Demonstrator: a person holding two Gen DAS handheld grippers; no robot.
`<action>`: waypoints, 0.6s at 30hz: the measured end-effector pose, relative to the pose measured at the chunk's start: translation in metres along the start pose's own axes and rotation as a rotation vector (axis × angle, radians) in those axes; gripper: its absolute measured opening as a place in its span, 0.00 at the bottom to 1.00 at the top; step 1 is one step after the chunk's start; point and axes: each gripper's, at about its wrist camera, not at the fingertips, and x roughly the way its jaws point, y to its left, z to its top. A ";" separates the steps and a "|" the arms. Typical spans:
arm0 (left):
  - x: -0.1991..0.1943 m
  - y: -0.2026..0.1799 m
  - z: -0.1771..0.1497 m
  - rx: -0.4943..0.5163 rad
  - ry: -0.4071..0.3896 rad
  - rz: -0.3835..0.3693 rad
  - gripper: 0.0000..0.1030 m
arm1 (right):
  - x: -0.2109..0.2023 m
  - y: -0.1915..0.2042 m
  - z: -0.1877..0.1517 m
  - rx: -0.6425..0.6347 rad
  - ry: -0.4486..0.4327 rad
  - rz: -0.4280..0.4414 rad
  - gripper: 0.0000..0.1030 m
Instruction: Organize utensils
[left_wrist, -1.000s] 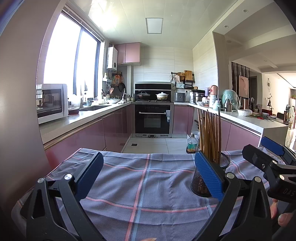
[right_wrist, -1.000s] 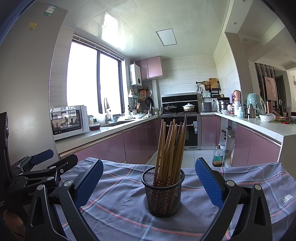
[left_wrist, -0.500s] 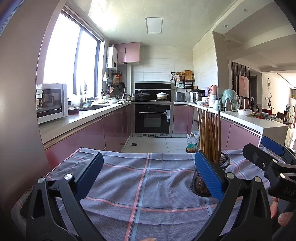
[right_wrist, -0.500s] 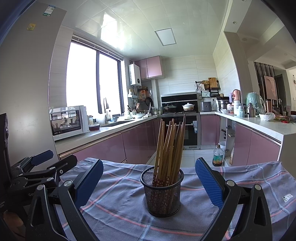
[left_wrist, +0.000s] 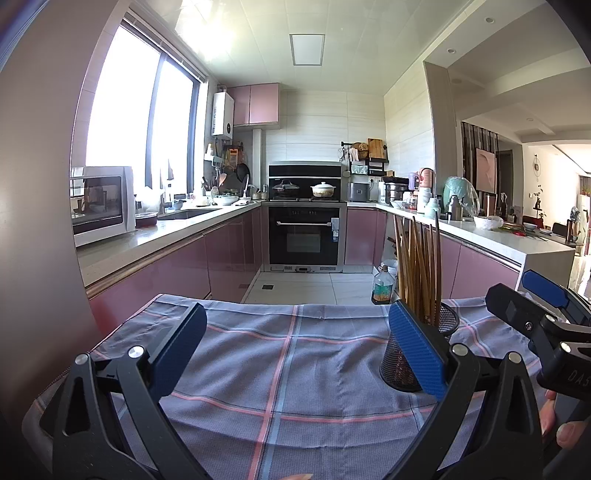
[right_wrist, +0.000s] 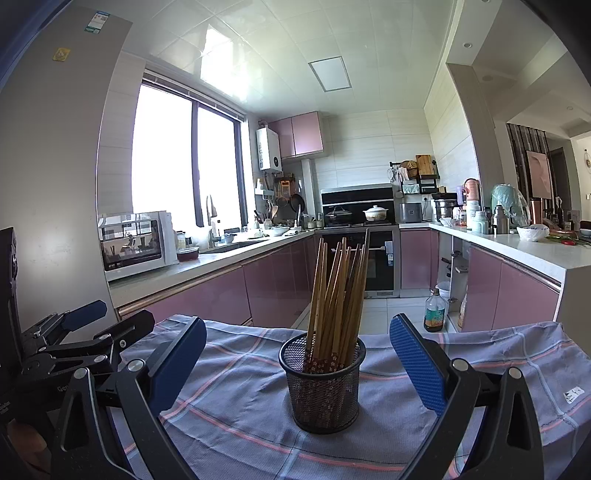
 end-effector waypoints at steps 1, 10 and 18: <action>0.001 -0.001 0.000 0.000 0.001 0.000 0.94 | 0.000 0.000 0.000 -0.001 0.000 0.000 0.93; 0.001 -0.001 0.000 0.000 0.002 0.000 0.94 | 0.000 0.000 0.001 0.001 0.001 0.000 0.93; 0.001 -0.002 0.000 0.001 0.003 0.001 0.94 | 0.000 0.000 0.001 0.001 -0.001 -0.003 0.93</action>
